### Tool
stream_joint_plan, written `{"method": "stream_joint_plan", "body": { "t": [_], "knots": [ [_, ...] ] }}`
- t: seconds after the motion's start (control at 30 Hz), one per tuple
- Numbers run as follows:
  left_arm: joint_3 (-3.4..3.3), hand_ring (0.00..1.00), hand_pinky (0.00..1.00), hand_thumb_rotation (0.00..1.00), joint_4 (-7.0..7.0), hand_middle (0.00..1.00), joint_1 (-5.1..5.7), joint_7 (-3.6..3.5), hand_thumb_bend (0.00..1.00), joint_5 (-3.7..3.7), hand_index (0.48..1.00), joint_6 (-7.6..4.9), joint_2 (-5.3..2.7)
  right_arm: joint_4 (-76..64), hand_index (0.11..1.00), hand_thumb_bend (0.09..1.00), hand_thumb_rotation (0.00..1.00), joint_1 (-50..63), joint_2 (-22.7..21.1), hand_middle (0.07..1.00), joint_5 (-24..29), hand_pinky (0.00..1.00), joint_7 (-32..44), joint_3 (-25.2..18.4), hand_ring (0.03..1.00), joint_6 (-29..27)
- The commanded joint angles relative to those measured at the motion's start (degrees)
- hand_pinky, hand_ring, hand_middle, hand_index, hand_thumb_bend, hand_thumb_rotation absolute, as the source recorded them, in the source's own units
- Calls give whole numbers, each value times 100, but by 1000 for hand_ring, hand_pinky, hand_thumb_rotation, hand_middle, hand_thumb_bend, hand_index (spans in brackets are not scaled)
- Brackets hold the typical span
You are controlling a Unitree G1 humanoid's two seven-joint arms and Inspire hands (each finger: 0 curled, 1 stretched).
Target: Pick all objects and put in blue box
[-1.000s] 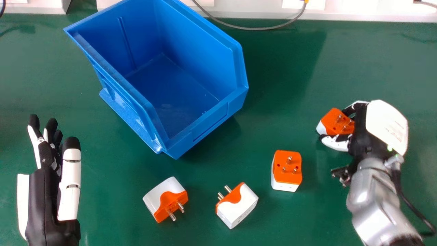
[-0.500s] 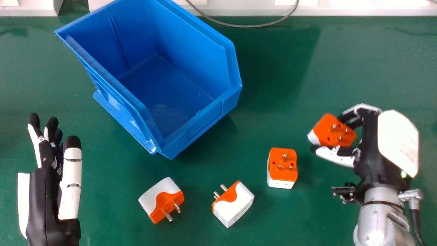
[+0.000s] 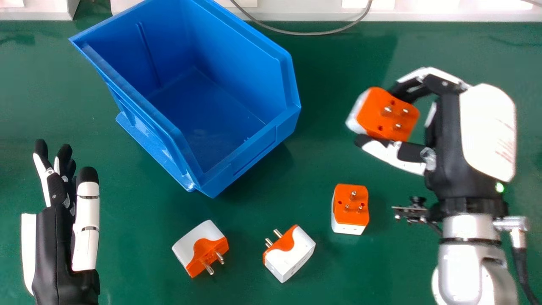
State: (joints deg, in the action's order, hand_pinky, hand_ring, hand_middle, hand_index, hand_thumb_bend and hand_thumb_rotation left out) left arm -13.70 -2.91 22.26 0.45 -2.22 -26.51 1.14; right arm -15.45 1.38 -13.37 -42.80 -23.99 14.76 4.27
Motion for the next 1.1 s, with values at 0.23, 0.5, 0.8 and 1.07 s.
{"method": "stream_joint_plan", "body": {
  "t": [0.23, 0.5, 0.8, 1.07],
  "knots": [
    [29, 1000, 1000, 858, -126, 998, 54, 67, 409, 89, 1000, -88, 0, 489, 469, 482, 127, -1050, 521, 160, -114, 70, 414, 583, 98, -463],
    [46, 1000, 1000, 882, -237, 995, 178, 90, 373, 147, 1000, -37, 16, 1567, 470, 483, 125, -1999, 1067, 190, -126, 90, 526, 865, 125, -414],
    [64, 1000, 1000, 884, -313, 994, 254, 108, 419, 216, 998, -10, 28, 3138, 475, 482, 124, -3396, 1561, 250, -207, 99, 504, 976, 151, -155],
    [77, 1000, 1000, 895, -378, 989, 286, 122, 412, 275, 997, 66, 42, 4936, 482, 486, 122, -4731, 1921, 287, -205, 110, 246, 1124, 175, -50]
  ]
}}
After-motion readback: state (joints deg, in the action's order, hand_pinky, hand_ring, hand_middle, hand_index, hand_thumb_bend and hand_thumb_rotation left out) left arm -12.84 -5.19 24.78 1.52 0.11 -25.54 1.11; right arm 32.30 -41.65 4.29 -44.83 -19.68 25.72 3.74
